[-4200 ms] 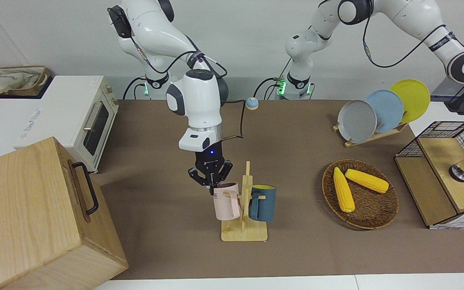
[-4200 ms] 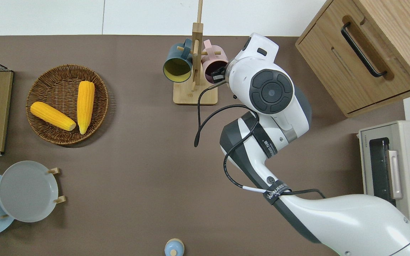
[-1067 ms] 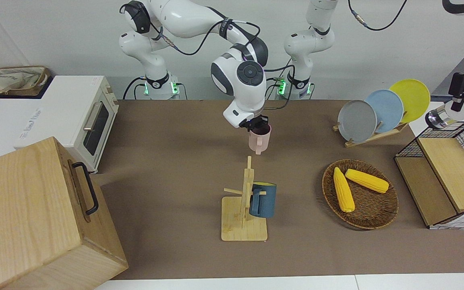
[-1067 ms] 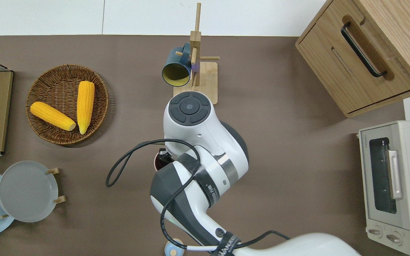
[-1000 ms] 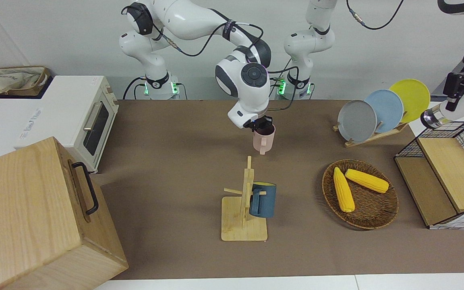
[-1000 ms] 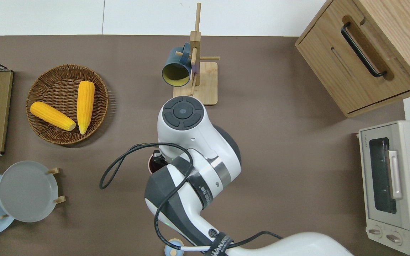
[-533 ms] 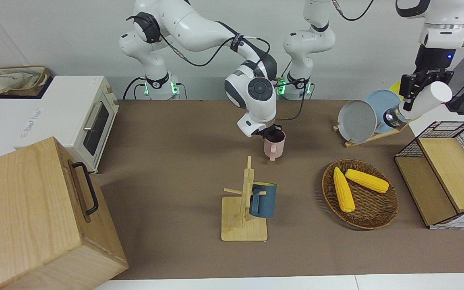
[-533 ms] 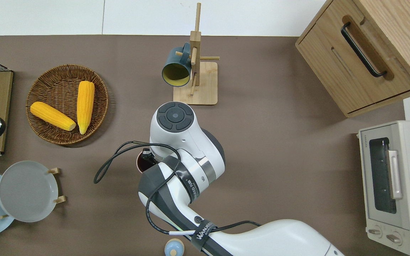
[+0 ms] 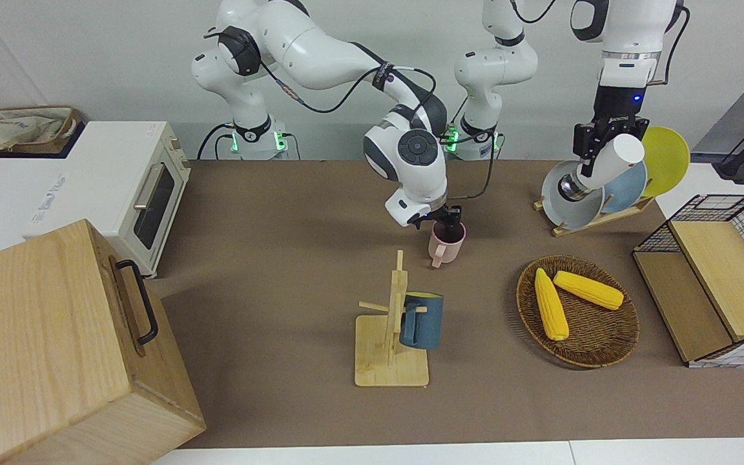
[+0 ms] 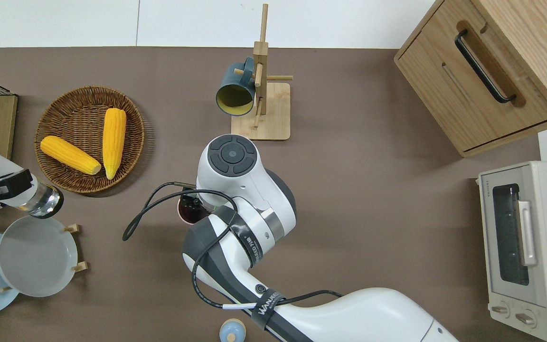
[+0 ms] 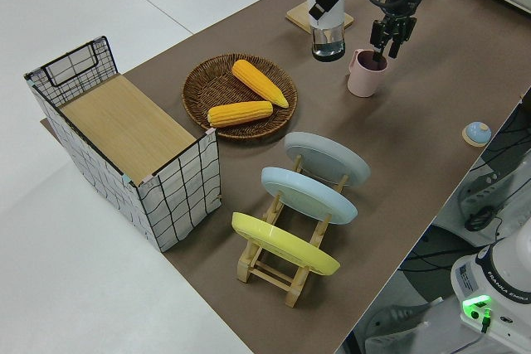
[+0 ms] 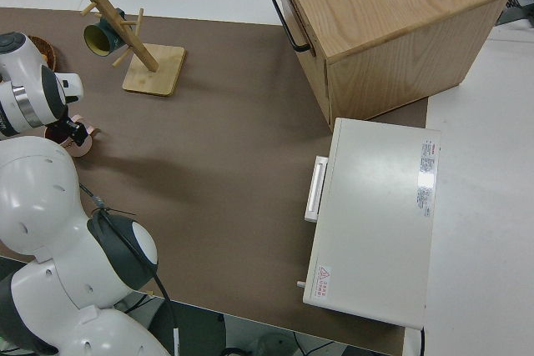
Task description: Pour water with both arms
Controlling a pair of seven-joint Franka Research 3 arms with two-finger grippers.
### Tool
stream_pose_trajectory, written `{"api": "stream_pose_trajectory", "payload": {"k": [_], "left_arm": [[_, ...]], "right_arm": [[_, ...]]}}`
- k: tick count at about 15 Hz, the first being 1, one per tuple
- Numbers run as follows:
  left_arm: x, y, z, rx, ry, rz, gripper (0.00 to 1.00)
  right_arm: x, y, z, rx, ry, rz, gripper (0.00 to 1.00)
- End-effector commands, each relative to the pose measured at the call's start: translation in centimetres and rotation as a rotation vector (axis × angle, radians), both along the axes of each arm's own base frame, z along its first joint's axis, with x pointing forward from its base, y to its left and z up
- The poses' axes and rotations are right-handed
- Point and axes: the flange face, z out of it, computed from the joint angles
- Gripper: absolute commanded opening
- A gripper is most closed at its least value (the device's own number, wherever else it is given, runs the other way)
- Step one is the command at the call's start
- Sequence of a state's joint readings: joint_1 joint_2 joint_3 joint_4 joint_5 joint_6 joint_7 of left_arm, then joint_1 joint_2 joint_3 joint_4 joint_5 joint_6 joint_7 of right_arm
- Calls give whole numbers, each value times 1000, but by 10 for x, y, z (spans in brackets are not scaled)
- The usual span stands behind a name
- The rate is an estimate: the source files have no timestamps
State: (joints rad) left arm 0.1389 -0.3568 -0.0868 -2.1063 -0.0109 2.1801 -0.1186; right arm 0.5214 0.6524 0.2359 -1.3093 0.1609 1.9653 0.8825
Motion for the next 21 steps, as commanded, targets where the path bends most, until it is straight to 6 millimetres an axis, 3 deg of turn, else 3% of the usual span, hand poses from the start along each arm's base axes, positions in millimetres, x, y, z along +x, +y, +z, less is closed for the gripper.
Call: {"api": "stream_pose_trajectory", "payload": {"k": [1,3,5,6,9,15,21], "left_arm": [[-12,-8,2,21,-32,1,0],[-13,-25,-5,28,-19,-25,0],[-17,-60,-20,11,10,-51,0],[-19,-75,-26,2,20,-56,0],[-28,-108,-41,-20,50,-88,0],[-39,-141,-63,-102,97,-134,0],[-59,-169,-99,-117,135,-185,0]], "right_arm": [[10,-33,68,-45,-89,-5,987],[16,-75,124,-52,-115,-33,987],[27,-144,173,-74,-123,15,987],[30,-170,185,-86,-121,40,987],[39,-243,206,-183,-128,152,987],[40,-366,230,-219,-127,210,987],[33,-419,233,-225,-118,199,987]]}}
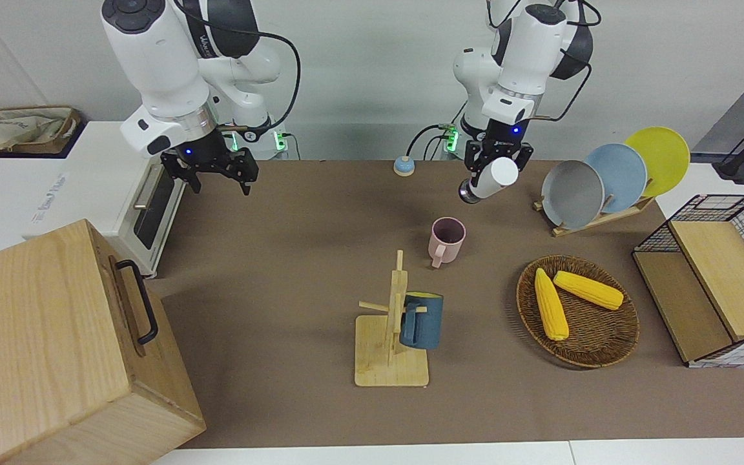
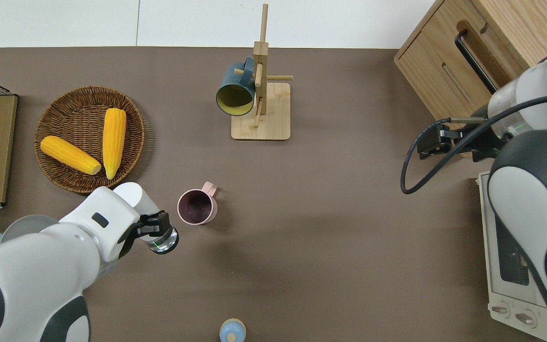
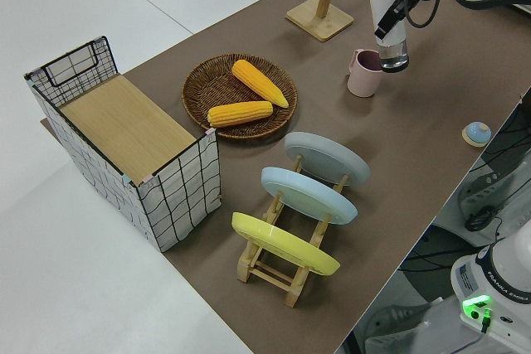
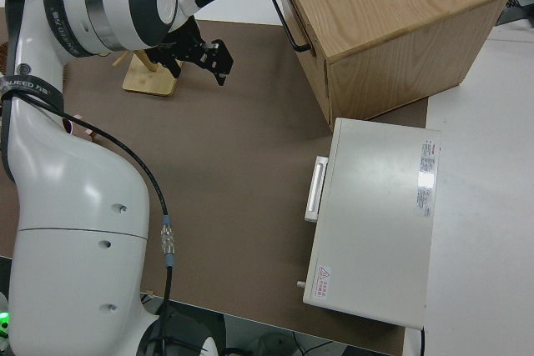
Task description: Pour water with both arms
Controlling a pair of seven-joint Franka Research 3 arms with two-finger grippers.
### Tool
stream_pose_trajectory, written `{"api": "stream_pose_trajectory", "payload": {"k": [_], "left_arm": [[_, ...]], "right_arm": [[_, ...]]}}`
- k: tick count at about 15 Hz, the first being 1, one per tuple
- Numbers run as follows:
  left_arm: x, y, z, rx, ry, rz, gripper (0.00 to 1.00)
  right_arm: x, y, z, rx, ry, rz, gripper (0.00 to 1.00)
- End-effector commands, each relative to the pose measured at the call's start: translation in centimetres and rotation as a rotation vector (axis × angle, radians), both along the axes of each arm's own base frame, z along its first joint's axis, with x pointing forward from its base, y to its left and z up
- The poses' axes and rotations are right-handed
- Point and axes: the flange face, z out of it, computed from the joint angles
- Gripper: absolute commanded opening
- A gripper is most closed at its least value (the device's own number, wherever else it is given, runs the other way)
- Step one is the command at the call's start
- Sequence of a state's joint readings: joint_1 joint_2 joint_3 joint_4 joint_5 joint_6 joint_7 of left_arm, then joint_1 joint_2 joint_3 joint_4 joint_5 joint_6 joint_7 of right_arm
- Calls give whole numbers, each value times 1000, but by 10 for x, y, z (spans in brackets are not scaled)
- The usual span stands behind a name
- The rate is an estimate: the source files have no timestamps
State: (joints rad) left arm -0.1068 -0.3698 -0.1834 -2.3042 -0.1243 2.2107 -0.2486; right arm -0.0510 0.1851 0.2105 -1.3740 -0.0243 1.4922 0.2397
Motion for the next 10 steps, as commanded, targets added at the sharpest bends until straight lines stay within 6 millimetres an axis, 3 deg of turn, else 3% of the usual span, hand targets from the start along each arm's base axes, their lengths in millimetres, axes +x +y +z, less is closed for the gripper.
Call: {"api": "stream_pose_trajectory", "payload": {"k": [1,6,10], "left_arm": [[-23,-11,-11,-18,-37,-22,0],[-38,-33,-35,-1,-8,-65,0],[-35,-38,-50,10,39,-69,0]], "right_arm": [[-12,-26,-4,-17,15,44,987],[-13,-44,5,6,2,11,987],[-13,-41,24,11,-37,17,987]]}}
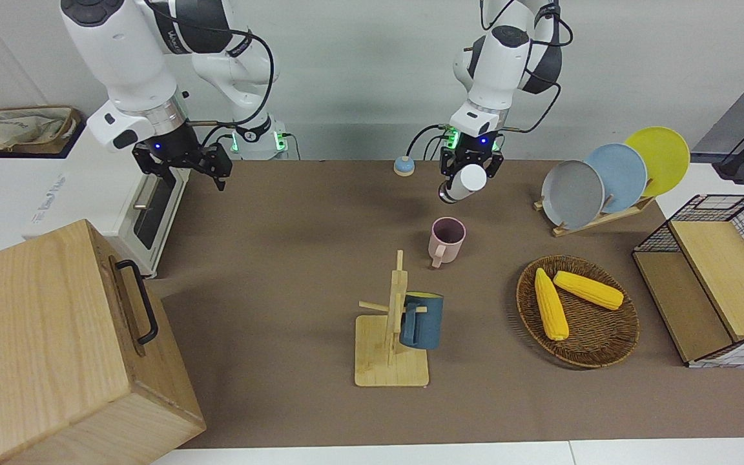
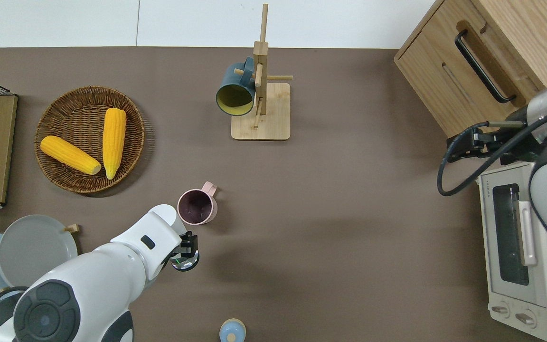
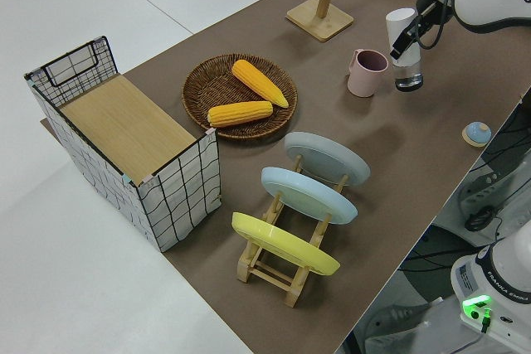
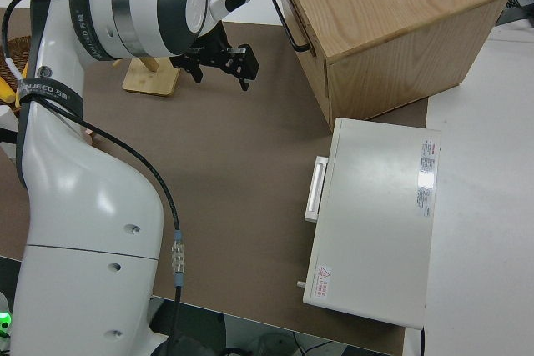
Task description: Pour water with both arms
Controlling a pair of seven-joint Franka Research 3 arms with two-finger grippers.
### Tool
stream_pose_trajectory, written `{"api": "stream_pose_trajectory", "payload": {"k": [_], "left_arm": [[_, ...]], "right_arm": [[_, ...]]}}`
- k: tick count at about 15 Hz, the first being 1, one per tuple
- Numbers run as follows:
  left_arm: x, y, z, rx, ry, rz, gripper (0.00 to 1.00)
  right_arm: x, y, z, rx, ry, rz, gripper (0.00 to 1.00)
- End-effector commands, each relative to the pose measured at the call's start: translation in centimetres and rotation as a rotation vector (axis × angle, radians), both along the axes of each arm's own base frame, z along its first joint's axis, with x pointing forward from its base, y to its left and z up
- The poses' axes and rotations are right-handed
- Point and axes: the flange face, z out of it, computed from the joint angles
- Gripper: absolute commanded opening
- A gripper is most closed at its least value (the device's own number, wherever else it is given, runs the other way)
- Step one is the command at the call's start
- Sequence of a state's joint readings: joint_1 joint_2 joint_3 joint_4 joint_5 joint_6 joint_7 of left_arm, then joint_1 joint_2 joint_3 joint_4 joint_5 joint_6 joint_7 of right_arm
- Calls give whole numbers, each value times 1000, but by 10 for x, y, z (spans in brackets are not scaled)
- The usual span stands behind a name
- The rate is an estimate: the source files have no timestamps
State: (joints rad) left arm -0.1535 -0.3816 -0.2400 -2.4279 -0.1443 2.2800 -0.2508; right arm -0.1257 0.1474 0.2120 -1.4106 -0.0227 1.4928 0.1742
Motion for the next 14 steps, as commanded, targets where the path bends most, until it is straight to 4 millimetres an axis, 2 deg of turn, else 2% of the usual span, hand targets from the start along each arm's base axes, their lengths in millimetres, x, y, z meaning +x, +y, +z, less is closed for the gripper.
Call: {"api": "stream_pose_trajectory", "payload": {"k": [1,6,14], "left_arm": [[-1,-3,-5,-10,13,5,0],[11,-14,-26,10,81,-20,0],[50,-27,-24,80,275,-56,0]], "right_arm": [[-6,3,24,13,-48,27,990],[-7,2,26,13,-51,26,987],[-7,2,26,13,-51,26,987]]}}
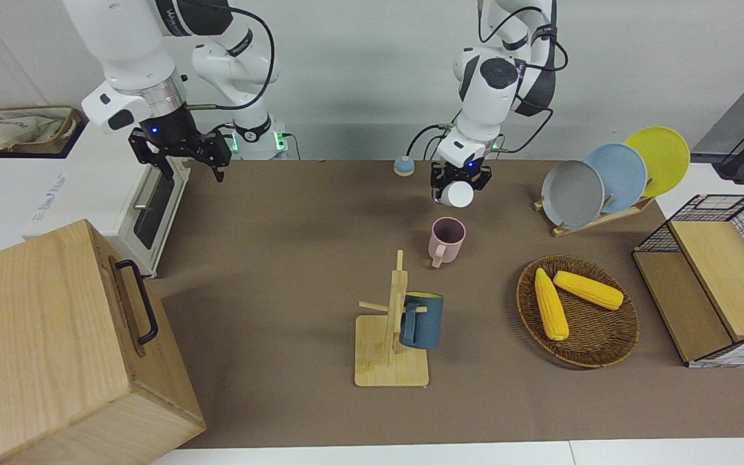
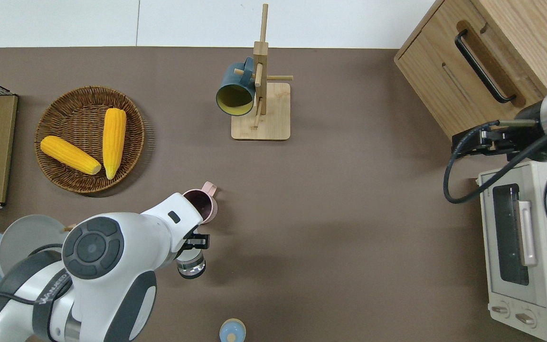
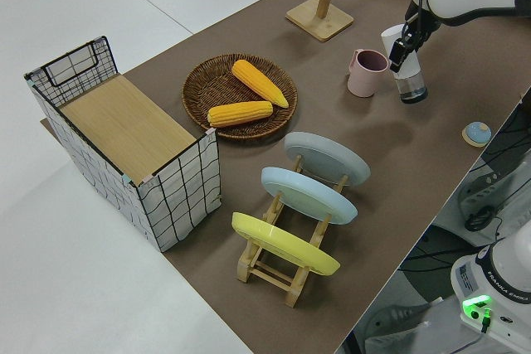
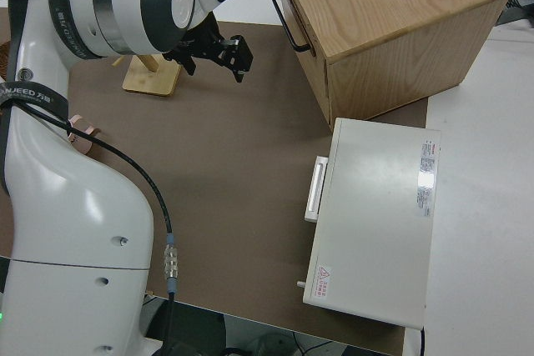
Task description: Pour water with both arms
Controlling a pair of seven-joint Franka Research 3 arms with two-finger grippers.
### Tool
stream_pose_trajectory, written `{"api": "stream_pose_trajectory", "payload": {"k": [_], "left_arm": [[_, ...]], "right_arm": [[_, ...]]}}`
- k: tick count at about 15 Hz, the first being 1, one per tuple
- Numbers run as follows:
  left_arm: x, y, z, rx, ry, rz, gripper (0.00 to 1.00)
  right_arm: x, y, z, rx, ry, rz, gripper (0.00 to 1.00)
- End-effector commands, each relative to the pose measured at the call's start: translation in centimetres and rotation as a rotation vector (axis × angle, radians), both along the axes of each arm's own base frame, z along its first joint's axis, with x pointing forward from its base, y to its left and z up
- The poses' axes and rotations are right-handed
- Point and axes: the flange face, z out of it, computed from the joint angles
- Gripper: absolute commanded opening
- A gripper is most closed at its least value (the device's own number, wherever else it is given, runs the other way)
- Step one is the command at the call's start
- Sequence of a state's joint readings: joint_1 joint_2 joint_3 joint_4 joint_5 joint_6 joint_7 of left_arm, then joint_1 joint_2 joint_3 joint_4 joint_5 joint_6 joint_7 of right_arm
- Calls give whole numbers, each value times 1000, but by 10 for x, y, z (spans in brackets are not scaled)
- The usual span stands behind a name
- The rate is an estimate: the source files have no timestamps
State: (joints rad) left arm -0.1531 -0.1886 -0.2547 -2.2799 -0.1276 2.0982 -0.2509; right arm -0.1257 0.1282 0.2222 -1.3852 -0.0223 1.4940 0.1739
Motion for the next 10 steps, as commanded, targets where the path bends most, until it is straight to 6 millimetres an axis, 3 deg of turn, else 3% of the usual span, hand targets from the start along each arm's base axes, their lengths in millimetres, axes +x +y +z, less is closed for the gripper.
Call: {"api": "stream_pose_trajectory", "payload": {"k": [1,10], "left_arm": [[21,-6,13,30,56,-16,0],[25,-3,3,55,152,-20,0]], "right_arm": [[-1,-4,3,11,-5,17,987],[-1,-4,3,11,-5,17,990]]}}
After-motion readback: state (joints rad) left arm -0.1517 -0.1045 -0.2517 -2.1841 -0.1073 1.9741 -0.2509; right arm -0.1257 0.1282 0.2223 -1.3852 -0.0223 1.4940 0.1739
